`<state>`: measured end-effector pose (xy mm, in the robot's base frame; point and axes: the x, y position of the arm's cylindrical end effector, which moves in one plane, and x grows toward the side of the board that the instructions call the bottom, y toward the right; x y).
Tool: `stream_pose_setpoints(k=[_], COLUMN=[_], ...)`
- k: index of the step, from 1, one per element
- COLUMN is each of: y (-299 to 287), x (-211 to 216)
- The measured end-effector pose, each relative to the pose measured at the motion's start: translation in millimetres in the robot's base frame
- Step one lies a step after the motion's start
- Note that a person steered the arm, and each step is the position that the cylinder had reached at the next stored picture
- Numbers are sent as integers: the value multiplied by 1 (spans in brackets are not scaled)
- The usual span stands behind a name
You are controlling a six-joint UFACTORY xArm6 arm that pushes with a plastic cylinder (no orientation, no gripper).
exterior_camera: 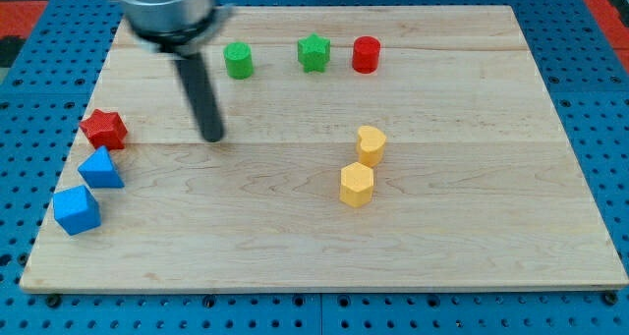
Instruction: Push the red circle towards the blue triangle
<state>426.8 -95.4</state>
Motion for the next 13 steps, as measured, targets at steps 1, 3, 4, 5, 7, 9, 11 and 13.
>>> stream_pose_setpoints(k=[1,3,4,5,7,9,11,13], y=[56,252,225,119,62,94,5,-61], x=[-23,-96,-156,-128,-49,-30,18,21])
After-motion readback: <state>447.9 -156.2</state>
